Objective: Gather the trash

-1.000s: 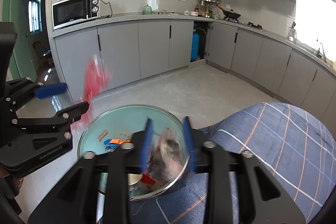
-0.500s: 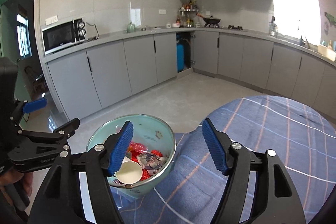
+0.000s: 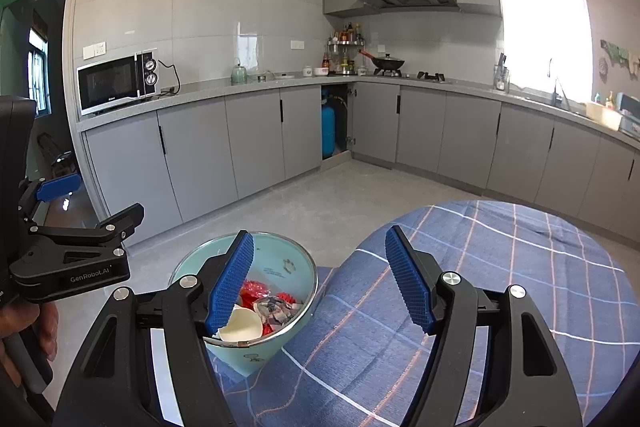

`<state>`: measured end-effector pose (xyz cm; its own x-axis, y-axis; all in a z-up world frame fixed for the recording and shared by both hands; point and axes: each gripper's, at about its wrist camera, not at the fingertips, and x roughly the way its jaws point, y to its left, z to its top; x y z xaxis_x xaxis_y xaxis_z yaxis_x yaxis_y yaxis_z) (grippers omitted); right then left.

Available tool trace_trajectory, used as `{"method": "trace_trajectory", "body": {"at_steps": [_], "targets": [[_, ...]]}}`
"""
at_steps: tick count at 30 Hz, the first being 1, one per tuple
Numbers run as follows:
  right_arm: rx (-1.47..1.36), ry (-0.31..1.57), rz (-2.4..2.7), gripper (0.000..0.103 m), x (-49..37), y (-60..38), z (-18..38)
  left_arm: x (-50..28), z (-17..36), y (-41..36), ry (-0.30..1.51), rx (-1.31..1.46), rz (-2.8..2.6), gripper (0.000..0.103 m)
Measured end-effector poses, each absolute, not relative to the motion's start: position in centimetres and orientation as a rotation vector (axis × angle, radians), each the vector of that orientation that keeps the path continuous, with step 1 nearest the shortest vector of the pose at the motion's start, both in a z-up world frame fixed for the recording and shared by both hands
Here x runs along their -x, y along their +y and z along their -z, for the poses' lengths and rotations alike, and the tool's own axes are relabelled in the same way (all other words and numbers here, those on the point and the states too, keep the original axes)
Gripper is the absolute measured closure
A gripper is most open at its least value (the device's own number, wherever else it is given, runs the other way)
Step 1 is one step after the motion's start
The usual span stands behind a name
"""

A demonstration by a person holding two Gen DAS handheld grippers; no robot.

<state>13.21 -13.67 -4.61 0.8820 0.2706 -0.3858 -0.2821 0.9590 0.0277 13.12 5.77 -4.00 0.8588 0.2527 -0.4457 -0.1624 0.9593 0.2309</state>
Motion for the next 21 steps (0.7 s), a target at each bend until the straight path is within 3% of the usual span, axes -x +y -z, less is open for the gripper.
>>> {"method": "trace_trajectory", "body": {"at_steps": [21], "targets": [[0.039, 0.368, -0.263, 0.035, -12.1, -13.8, 3.6, -12.3, 2.9, 5.6, 0.463, -0.177, -0.204, 0.007]]}}
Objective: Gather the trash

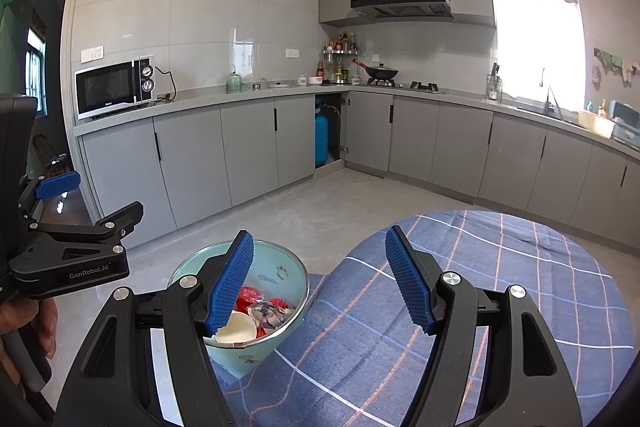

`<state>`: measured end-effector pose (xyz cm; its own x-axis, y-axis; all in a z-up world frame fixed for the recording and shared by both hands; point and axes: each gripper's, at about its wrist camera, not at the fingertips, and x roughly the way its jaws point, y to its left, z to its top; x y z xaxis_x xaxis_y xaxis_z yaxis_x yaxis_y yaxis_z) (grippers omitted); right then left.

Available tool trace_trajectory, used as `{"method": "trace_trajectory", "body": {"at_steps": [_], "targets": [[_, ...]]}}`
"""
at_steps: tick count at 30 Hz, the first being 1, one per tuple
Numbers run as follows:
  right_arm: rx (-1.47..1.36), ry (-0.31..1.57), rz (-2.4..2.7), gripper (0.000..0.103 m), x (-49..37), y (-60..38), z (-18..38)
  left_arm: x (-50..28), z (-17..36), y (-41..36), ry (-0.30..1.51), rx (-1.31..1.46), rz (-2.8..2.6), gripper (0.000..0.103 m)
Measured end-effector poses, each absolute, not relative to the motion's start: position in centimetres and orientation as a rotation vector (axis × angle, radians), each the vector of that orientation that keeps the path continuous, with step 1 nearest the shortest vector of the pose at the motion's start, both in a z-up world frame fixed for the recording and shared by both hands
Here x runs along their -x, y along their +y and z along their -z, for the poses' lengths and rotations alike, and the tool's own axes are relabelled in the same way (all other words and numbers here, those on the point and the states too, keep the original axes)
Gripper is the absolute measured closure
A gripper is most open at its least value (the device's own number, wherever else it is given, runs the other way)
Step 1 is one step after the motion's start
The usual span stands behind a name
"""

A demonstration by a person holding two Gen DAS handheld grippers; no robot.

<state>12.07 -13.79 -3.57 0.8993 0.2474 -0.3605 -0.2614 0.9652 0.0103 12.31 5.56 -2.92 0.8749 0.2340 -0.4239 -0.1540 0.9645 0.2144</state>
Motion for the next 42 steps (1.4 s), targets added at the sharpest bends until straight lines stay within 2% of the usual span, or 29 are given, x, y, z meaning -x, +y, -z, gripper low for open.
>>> {"method": "trace_trajectory", "body": {"at_steps": [42], "targets": [[0.035, 0.358, -0.249, 0.035, -11.9, -14.5, 3.2, -12.7, 3.4, 4.7, 0.481, -0.216, -0.226, 0.006]]}}
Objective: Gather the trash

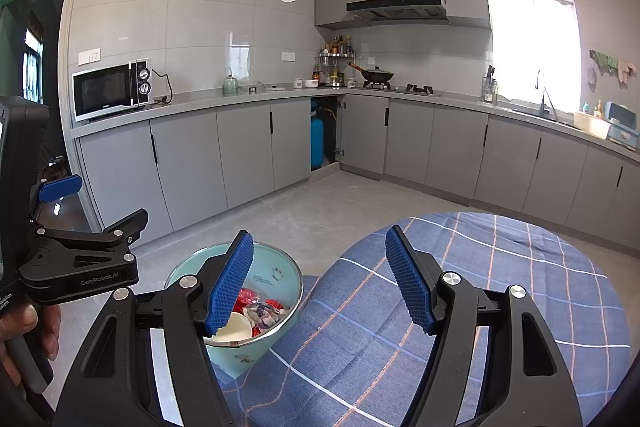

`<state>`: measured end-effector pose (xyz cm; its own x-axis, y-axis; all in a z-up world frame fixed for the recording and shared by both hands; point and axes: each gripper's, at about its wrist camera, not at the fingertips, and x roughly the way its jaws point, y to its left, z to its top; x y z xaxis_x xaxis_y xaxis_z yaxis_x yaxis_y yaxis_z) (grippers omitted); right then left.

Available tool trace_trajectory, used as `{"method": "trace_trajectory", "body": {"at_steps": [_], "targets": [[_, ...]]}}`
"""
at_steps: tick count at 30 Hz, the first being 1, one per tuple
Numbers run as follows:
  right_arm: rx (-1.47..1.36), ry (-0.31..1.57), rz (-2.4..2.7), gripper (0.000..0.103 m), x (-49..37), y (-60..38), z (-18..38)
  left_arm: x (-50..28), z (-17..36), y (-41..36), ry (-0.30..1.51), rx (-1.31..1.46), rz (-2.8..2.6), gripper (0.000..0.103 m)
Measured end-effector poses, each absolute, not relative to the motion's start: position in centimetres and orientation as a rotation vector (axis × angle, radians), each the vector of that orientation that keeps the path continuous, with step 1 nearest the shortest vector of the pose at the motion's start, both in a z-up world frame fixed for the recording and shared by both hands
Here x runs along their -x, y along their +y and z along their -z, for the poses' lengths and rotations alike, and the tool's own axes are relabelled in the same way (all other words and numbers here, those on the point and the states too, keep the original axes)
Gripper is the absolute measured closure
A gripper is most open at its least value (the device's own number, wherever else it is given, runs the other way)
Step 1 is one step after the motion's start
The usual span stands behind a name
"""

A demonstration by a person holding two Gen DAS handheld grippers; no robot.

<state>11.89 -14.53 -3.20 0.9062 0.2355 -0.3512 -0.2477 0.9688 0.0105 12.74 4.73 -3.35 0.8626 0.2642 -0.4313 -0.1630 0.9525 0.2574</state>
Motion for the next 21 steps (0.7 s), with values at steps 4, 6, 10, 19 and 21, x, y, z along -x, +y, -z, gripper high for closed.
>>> {"method": "trace_trajectory", "body": {"at_steps": [4, 6, 10, 19, 21], "targets": [[0.035, 0.361, -0.249, 0.035, -11.94, -14.63, 3.26, -12.88, 3.52, 4.78, 0.484, -0.22, -0.237, 0.006], [0.034, 0.361, -0.249, 0.034, -11.93, -14.62, 3.26, -12.82, 3.5, 4.57, 0.475, -0.227, -0.241, 0.006], [0.034, 0.353, -0.242, 0.025, -11.78, -14.68, 3.36, -12.52, 3.44, 4.44, 0.468, -0.223, -0.233, 0.006], [0.028, 0.348, -0.235, 0.025, -11.54, -14.68, 3.39, -12.56, 3.05, 5.19, 0.469, -0.188, -0.244, 0.006], [0.029, 0.347, -0.235, 0.025, -11.54, -14.67, 3.38, -12.45, 3.0, 5.16, 0.468, -0.187, -0.239, 0.006]]}}
